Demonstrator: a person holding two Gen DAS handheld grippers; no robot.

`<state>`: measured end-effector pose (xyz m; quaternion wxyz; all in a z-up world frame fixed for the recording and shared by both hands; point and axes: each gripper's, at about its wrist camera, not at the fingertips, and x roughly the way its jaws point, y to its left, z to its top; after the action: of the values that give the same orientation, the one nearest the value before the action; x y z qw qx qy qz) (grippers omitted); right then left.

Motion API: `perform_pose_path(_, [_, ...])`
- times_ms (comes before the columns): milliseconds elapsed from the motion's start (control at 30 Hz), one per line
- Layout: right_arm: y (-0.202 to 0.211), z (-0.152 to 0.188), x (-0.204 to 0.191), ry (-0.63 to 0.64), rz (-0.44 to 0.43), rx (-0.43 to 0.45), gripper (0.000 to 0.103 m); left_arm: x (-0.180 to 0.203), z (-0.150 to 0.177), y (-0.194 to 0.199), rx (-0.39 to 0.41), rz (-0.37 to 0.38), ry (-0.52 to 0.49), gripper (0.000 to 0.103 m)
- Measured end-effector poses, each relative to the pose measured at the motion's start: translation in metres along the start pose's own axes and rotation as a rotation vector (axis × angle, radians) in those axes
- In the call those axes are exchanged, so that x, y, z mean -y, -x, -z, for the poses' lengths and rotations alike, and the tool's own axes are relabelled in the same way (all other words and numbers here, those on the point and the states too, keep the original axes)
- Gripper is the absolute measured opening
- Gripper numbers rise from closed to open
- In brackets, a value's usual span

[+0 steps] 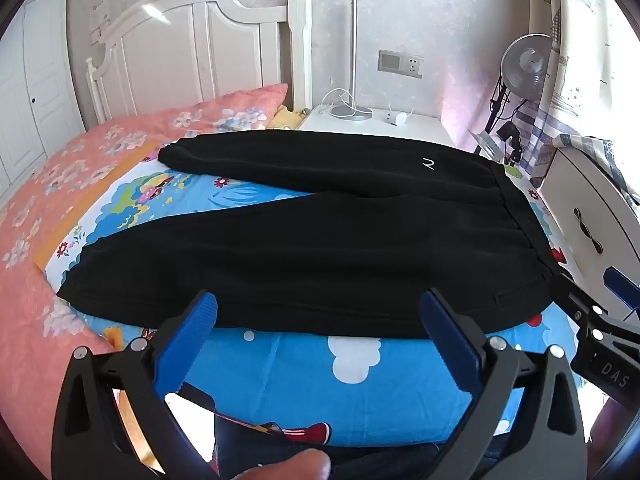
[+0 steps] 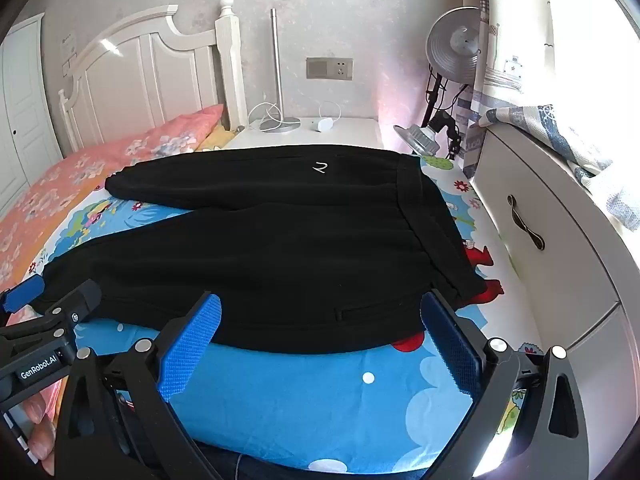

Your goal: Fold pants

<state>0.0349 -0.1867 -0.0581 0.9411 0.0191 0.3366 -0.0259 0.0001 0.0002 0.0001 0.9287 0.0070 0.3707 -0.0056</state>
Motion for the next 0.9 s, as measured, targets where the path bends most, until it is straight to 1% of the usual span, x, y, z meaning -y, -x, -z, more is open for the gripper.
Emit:
perform_pose_path(233, [0.0, -0.001, 0.001, -0.005, -0.005, 0.004, 0.097, -0.001, 0.0, -0.002, -0.005, 0.02, 0.0, 0.101])
perform_pose_path(333, [0.0, -0.001, 0.001, -0.003, -0.005, 0.005, 0.097, -0.008, -0.009, 0.004, -0.015, 0.029, 0.003, 0.101])
perform_pose_path(400, [0.0, -0.001, 0.001, -0.002, -0.005, 0.005, 0.097, -0.01, -0.008, 0.004, -0.017, 0.037, 0.004, 0.101])
perform_pose_path(467, [0.002, -0.002, -0.001, -0.002, -0.004, 0.005, 0.097, -0.01, -0.011, 0.003, -0.016, 0.034, -0.004, 0.101])
perform_pose_path(533, [0.002, -0.002, -0.001, -0.003, -0.004, 0.005, 0.097, -0.003, -0.005, 0.003, -0.001, 0.024, -0.008, 0.101])
perform_pose_path(900, [0.002, -0.003, -0.004, -0.002, -0.004, 0.01, 0.097, -0.003, -0.004, 0.002, -0.004, 0.024, -0.001, 0.101])
